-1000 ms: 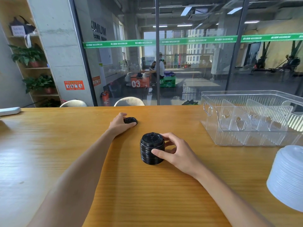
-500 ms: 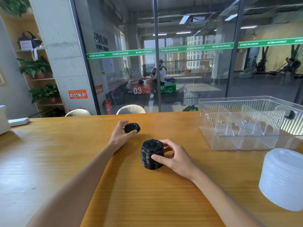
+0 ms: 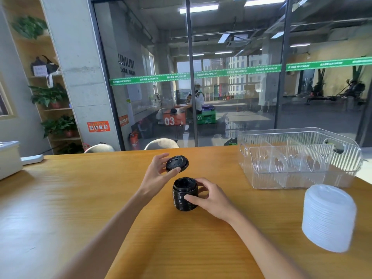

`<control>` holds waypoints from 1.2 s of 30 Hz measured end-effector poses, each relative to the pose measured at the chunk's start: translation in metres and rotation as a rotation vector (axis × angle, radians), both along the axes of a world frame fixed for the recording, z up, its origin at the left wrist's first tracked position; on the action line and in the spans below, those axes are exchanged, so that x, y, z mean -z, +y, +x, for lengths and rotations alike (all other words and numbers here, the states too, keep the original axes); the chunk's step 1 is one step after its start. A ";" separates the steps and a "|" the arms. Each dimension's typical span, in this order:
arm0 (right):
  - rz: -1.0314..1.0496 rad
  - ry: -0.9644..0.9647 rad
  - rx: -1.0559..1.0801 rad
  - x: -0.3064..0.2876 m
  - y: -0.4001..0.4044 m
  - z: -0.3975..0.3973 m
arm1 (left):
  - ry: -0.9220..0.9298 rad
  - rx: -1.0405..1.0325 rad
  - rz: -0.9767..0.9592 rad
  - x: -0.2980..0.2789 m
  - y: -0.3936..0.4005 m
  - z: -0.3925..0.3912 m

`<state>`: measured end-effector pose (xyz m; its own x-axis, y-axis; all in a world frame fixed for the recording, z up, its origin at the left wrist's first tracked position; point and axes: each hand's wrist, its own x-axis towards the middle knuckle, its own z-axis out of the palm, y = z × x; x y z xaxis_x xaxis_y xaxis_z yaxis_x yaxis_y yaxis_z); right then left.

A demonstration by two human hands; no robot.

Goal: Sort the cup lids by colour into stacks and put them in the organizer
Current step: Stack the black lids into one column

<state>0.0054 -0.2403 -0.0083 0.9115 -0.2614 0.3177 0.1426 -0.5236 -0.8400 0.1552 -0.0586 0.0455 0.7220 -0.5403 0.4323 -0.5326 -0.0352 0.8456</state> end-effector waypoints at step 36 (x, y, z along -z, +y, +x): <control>0.167 0.032 -0.069 -0.004 -0.001 -0.001 | 0.064 0.034 0.052 0.037 0.014 -0.051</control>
<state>0.0041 -0.2416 -0.0045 0.9381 -0.2443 0.2456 0.1452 -0.3663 -0.9191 0.1043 -0.0450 0.0086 0.7284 -0.5850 0.3566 -0.4790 -0.0627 0.8756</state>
